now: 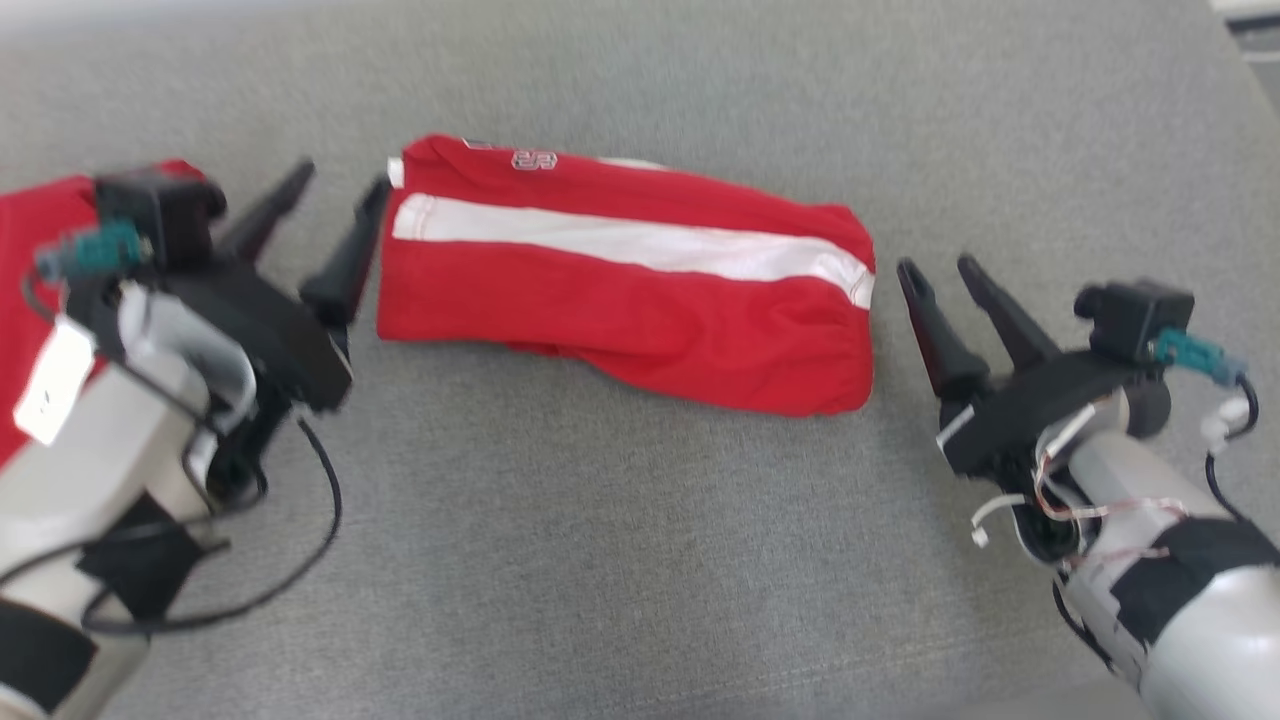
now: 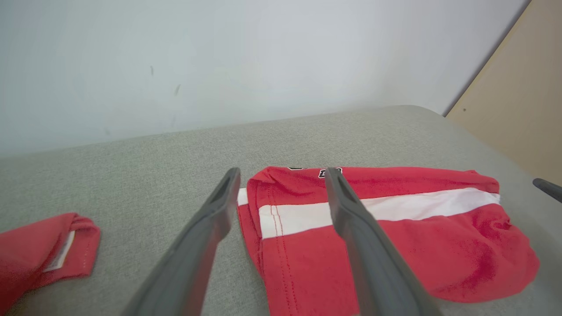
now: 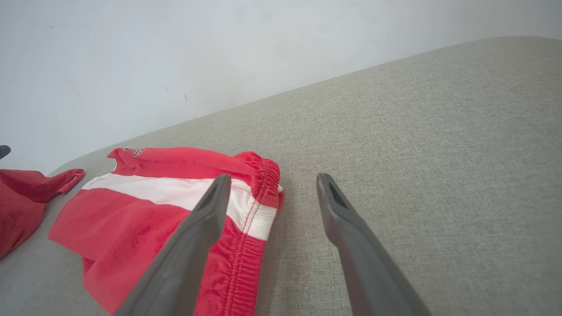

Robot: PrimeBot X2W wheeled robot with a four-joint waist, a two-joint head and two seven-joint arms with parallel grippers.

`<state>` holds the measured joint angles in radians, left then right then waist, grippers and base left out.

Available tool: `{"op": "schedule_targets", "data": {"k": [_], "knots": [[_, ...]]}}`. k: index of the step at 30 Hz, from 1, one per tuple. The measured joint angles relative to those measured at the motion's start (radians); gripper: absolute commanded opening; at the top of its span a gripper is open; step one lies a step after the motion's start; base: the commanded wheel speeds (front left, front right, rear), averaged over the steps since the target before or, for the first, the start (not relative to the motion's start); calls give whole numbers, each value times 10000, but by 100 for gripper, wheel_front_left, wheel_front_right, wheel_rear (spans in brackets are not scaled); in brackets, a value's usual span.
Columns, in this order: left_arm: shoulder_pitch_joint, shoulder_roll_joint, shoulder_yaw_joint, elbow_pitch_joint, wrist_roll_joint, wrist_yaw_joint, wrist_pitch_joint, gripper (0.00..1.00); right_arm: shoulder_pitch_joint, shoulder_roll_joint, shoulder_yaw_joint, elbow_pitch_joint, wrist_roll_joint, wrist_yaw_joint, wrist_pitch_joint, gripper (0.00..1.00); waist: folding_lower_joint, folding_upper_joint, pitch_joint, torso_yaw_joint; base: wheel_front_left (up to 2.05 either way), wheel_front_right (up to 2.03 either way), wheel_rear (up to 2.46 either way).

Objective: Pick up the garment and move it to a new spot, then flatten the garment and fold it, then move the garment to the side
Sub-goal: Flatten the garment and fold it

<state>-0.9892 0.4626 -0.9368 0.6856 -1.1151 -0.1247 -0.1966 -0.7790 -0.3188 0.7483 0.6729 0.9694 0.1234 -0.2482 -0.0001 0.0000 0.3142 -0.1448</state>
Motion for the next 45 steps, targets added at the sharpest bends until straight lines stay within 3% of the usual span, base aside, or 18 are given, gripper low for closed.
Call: {"op": "schedule_targets", "data": {"k": [9, 12, 16, 26, 33, 45], "knots": [[2016, 165, -35, -909, -90, 0, -489, 100, 1714, -261, -767, -443, -8, -23, -10, 100, -1, -1, -1185, 212, 0, 0, 0], [2793, 176, 36, -1298, -88, 27, -531, 100, 2486, -259, -1285, -884, -2, -257, -10, 100, -2, -1, -1559, 300, 0, 0, 0], [3991, 188, 276, -2119, -40, 548, -531, 100, 3611, -282, -1778, -1693, -247, -673, -10, 100, -2, -1, -1984, 443, 0, 0, 0], [6475, 533, 2190, -4027, 809, 2351, -531, 100, 5152, -407, -2614, -3963, -1822, -1645, -12, 100, 0, -1, -2634, 755, 0, 0, 0], [7797, 314, 3595, -4761, 1668, 2491, -531, 100, 5827, -539, -3175, -5149, -2711, -2013, -13, 100, 1, -1, -2812, 863, 0, 0, 0], [9067, -752, 5701, -5486, 3446, 2493, -531, 100, 6419, -520, -3946, -6082, -3540, -2205, -58, 100, 1, -1, -2989, 1077, 0, 0, 0]]}}
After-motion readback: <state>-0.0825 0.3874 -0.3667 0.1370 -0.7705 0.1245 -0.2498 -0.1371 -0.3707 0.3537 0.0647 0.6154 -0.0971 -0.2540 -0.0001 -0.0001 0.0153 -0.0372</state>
